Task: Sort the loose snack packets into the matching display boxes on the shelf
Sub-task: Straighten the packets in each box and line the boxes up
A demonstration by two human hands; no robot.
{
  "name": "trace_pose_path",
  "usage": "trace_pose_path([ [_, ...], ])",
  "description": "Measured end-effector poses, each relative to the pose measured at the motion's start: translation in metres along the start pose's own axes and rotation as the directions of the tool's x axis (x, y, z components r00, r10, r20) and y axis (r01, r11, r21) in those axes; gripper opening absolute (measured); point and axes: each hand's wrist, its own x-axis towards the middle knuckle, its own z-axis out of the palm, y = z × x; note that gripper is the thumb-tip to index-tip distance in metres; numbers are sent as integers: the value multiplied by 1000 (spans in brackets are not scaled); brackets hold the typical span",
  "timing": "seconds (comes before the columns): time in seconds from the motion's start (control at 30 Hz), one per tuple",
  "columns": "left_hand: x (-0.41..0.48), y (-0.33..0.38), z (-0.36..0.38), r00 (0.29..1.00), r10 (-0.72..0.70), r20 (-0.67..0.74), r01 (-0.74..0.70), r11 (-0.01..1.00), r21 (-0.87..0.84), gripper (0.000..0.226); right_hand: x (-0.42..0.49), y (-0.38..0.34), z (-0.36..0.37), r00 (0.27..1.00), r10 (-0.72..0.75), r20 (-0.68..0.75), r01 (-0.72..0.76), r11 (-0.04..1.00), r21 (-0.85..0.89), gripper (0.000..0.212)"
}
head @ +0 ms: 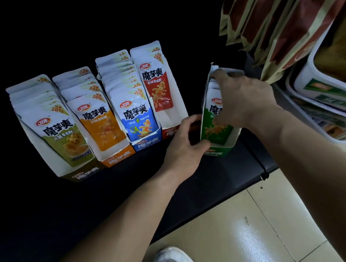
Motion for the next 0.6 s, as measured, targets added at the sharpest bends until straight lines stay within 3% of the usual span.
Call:
trace_pose_path([
  [0.07,-1,1,1,1000,-2,-1,2,1000,15,56,0,-1,0,1000,11,27,-10,999,-43,97],
  [0.27,-11,3,9,999,-31,-30,30,999,-13,56,-15,1,7,993,-9,-121,-1,996,-85,71],
  [0.4,-20,-5,12,997,-33,-69,30,998,-55,56,-17,-5,15,989,-46,-138,36,996,-80,87],
  [0.53,-18,-6,11,997,-28,-67,25,999,-39,58,-17,-11,21,971,19,-238,-34,998,-59,113],
  [0.6,-18,-7,10,997,-16,-70,14,999,-30,59,-24,-14,31,957,25,-288,-36,999,-32,109],
])
